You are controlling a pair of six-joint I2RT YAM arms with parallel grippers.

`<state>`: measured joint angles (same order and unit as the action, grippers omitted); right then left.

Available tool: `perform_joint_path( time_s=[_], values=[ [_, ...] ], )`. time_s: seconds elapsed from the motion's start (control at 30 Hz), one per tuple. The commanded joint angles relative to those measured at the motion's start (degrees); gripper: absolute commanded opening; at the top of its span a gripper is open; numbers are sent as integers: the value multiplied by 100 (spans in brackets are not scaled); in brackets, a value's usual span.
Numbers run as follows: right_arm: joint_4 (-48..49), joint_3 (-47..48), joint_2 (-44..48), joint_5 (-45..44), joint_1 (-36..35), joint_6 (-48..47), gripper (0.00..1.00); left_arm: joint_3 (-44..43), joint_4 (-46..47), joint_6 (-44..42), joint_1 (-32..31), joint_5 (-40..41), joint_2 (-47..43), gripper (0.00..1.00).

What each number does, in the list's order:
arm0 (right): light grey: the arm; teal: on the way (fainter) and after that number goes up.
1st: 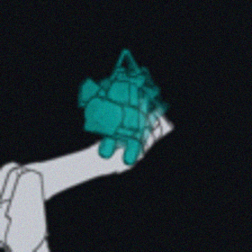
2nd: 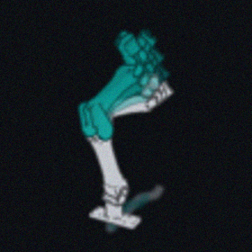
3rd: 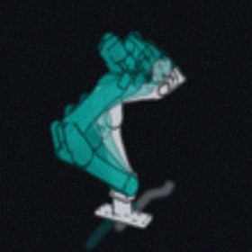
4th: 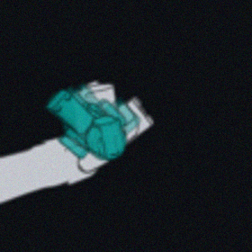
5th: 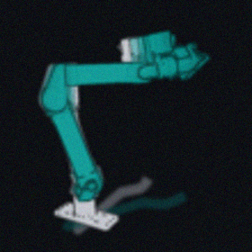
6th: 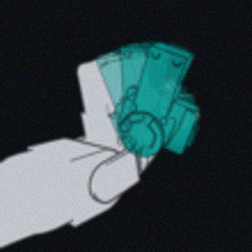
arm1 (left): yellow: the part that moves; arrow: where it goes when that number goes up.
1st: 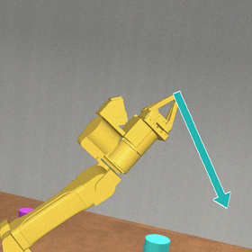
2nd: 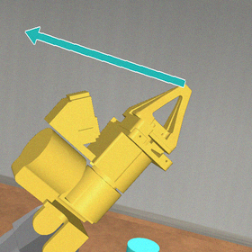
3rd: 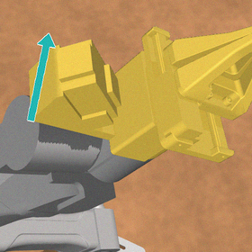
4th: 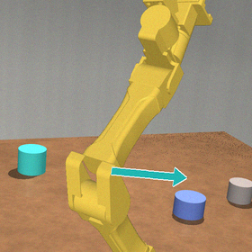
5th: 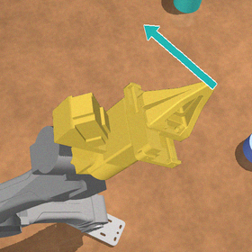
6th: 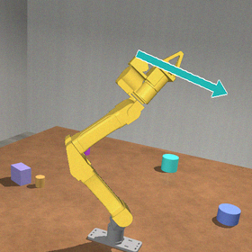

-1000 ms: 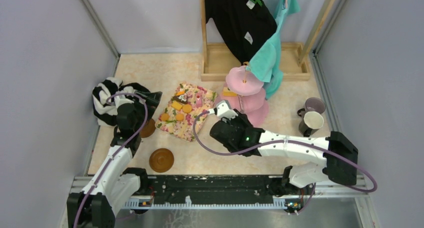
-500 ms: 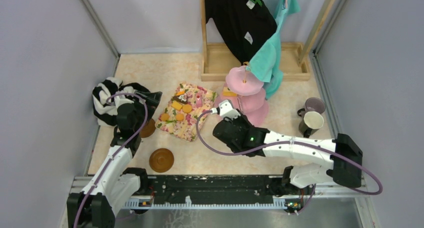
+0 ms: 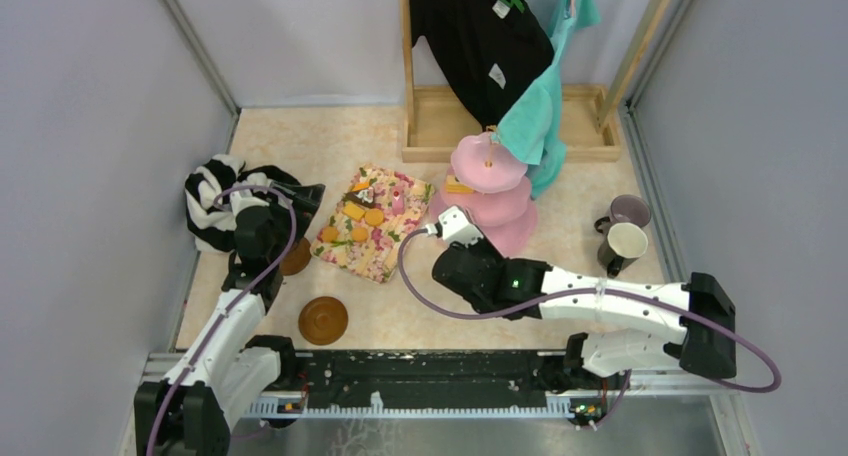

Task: Serve the afternoon tea
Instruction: Place the desert on the desert table.

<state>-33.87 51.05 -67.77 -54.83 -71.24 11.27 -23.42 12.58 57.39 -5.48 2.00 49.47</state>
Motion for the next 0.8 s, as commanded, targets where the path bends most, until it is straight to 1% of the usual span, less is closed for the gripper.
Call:
perform_joint_path(
  time_s=[0.0, 0.23, 0.37, 0.63, 0.77],
  values=[
    [-39, 164, 268, -140, -155, 203, 7, -167, 175, -91, -6, 10, 0, 99],
    [-279, 411, 168, -632, -537, 341, 7, -201, 175, -137, -6, 36, -8, 99],
    [-226, 588, 132, -793, -738, 277, 7, -199, 170, -147, -7, 37, 12, 99],
    [229, 1016, -226, -799, -1057, -27, 7, -100, 187, -150, -8, 72, -4, 99],
    [920, 999, -333, -484, -1067, -160, 8, -51, 206, -140, -7, 89, -8, 99]
  ],
)
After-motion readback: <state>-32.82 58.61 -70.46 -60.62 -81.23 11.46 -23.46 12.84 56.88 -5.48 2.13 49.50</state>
